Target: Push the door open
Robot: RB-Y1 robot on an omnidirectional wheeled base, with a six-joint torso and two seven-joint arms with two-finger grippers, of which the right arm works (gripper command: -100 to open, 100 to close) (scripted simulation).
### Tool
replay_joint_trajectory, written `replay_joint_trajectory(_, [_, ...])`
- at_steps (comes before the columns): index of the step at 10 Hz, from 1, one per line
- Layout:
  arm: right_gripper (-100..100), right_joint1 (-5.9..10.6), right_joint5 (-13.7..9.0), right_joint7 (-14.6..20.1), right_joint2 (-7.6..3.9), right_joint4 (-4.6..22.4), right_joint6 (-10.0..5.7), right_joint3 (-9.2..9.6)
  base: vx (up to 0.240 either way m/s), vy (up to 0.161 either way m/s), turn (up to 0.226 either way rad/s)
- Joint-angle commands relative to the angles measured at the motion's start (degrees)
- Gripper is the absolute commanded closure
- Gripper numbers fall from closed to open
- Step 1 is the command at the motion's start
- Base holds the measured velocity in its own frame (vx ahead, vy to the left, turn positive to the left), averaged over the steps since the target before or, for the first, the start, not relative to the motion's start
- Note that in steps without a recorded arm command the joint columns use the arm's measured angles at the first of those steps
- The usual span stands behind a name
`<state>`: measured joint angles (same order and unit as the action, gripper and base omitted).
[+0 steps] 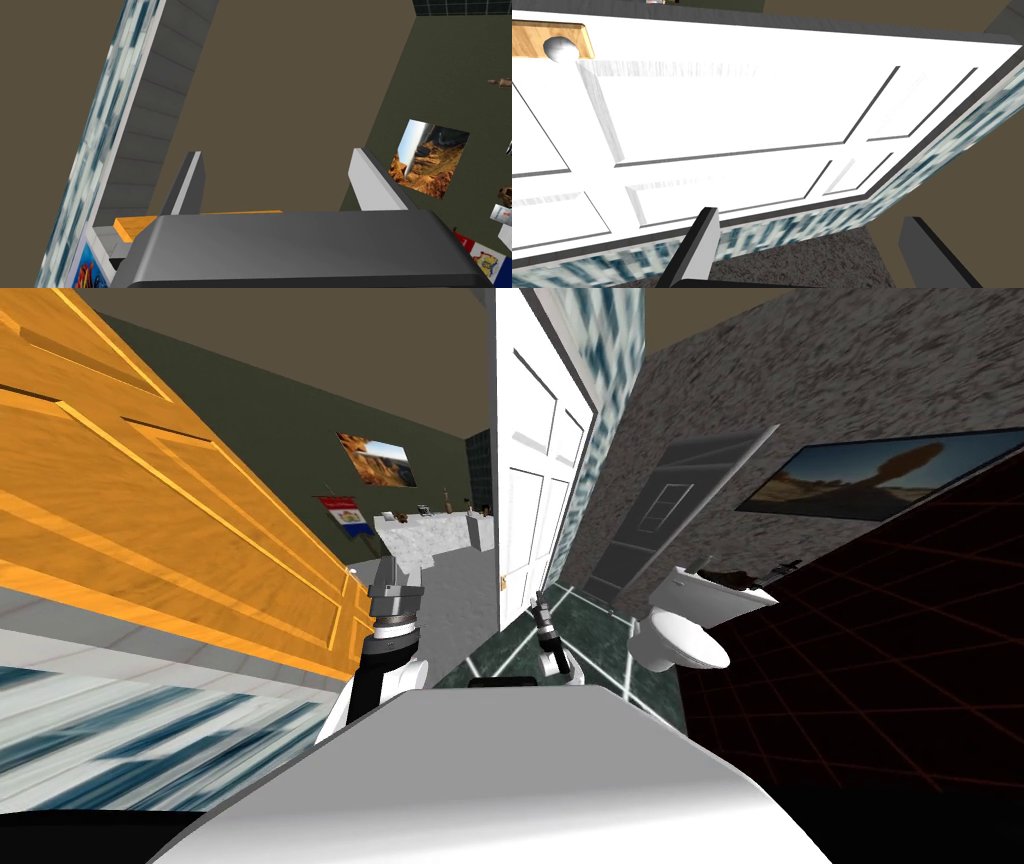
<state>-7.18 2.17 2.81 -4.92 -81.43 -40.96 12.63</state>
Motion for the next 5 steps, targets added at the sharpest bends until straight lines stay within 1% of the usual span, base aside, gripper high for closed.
replay_joint_trajectory(1, [-100, 1.02, -0.05, 0.17, 0.06, 2.39, -0.36, 0.24, 0.056, -0.047, 0.034])
replay_joint_trajectory(2, [-100, 2.0, -0.11, 0.46, 0.03, 4.04, -0.76, 0.72, 0.053, -0.044, 0.046])
replay_joint_trajectory(3, [-100, 2.0, -0.11, 0.46, 0.03, 4.6, -0.76, 0.72, 0.04, -0.033, 0.037])
replay_joint_trajectory(4, [-100, 2.98, -0.17, 0.75, 0.03, 6.81, -1.15, 1.2, 0.047, -0.033, 0.056])
replay_joint_trajectory(5, [-100, 3.96, -0.23, 1.04, 0.04, 9.02, -1.54, 1.69, 0.069, -0.047, 0.119])
